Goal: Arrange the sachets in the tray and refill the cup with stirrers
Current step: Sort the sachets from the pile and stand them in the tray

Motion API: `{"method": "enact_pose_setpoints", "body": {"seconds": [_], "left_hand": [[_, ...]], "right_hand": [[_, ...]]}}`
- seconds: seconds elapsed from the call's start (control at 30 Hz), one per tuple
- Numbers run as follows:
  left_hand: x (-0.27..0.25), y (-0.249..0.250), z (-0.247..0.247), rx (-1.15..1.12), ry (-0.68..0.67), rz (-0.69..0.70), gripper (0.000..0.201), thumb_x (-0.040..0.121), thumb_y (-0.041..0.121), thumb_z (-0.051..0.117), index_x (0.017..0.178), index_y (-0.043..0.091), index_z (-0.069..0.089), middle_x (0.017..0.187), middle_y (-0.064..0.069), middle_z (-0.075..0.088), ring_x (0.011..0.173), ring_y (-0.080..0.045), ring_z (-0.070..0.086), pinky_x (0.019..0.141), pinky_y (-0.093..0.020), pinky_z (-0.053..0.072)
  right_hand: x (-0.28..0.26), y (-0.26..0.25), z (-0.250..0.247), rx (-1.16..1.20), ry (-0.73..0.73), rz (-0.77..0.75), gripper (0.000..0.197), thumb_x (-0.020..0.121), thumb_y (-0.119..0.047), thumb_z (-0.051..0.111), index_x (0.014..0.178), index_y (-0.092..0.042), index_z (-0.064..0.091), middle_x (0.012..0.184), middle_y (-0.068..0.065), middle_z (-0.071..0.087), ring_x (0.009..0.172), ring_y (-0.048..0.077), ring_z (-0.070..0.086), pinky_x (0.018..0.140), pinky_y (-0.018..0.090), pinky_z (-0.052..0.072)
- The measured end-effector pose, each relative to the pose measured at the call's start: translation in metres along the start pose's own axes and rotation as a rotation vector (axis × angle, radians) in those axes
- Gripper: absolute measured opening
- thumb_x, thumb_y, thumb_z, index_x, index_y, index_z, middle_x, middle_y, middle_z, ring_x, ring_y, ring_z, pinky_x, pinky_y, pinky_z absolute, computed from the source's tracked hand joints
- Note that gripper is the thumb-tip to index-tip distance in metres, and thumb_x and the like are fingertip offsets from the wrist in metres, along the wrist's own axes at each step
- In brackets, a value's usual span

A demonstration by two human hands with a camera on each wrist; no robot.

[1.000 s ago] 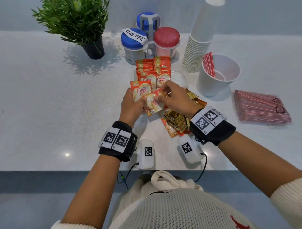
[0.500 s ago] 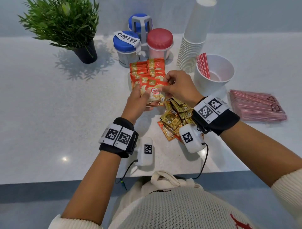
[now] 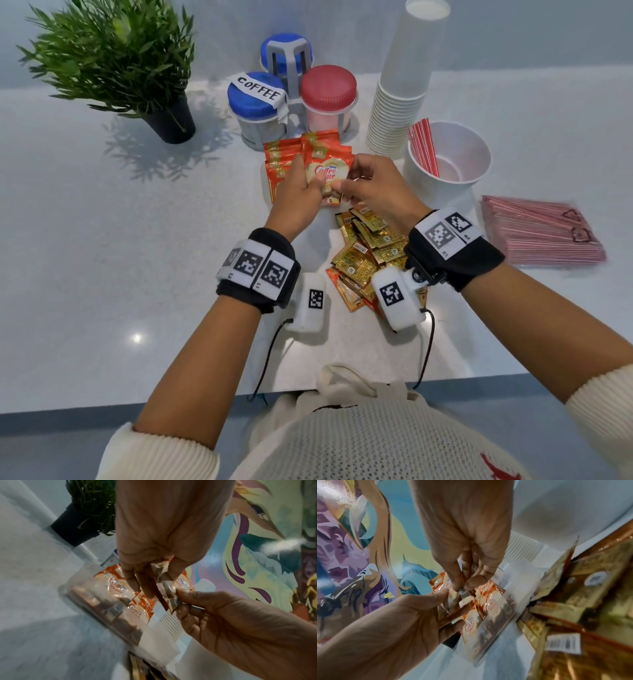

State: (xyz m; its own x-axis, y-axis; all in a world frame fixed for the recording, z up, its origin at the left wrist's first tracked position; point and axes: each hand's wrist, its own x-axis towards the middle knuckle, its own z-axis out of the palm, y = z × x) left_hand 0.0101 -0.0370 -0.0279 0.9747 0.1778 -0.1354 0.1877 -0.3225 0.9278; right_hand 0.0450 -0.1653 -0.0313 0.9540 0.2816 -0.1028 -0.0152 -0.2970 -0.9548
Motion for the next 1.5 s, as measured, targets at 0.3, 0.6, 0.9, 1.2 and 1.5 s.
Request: {"method": "enact_pose_setpoints", "body": {"seconds": [0.3, 0.6, 0.9, 1.2, 1.5], "left_hand": [[0.038, 0.0, -0.01, 0.553, 0.086, -0.004, 0.049, 0.088, 0.031, 0.056, 0.133, 0.019, 0.041, 0.14, -0.012, 0.033, 0.134, -0.032, 0.025, 0.108, -0.043, 0.026], [0.046, -0.021, 0.002, 0.55, 0.059, -0.227, 0.096, 0.076, 0.031, 0.072, 0.147, 0.02, 0.008, 0.154, -0.021, -0.001, 0.143, -0.039, 0.004, 0.115, -0.05, 0.014], [0.054, -0.036, 0.0, 0.526, 0.15, -0.106, 0.085, 0.072, 0.026, 0.074, 0.141, 0.021, 0.024, 0.143, -0.017, 0.02, 0.131, -0.036, 0.027, 0.111, -0.043, 0.027], [0.061, -0.039, -0.016, 0.494, 0.098, -0.079, 0.08, 0.071, 0.014, 0.073, 0.137, 0.019, 0.028, 0.139, -0.015, 0.023, 0.128, -0.033, 0.03, 0.109, -0.039, 0.03], [0.052, -0.043, -0.013, 0.415, 0.162, -0.032, 0.076, 0.071, 0.016, 0.073, 0.135, 0.011, 0.031, 0.137, -0.015, 0.03, 0.128, -0.03, 0.036, 0.11, -0.036, 0.031]], "right_hand": [[0.028, -0.004, -0.016, -0.194, 0.057, -0.061, 0.016, 0.081, -0.006, 0.067, 0.093, 0.001, 0.06, 0.082, 0.011, 0.065, 0.065, 0.014, 0.059, 0.057, 0.022, 0.049], [0.043, 0.015, -0.015, -0.431, -0.062, 0.012, 0.02, 0.076, -0.003, 0.069, 0.093, 0.004, 0.06, 0.073, 0.007, 0.058, 0.074, 0.024, 0.057, 0.081, 0.048, 0.053], [0.044, 0.016, -0.004, -0.483, -0.111, -0.006, 0.03, 0.077, -0.013, 0.071, 0.107, -0.009, 0.066, 0.104, 0.008, 0.069, 0.087, 0.011, 0.058, 0.083, 0.025, 0.046], [0.038, 0.016, 0.014, -0.475, -0.058, 0.005, 0.037, 0.078, -0.015, 0.072, 0.113, -0.008, 0.064, 0.115, 0.008, 0.067, 0.101, 0.019, 0.063, 0.081, 0.016, 0.042], [0.042, 0.017, 0.014, -0.494, -0.014, 0.02, 0.034, 0.082, -0.014, 0.067, 0.115, -0.009, 0.062, 0.116, 0.01, 0.066, 0.106, 0.024, 0.061, 0.092, 0.029, 0.044]]}}
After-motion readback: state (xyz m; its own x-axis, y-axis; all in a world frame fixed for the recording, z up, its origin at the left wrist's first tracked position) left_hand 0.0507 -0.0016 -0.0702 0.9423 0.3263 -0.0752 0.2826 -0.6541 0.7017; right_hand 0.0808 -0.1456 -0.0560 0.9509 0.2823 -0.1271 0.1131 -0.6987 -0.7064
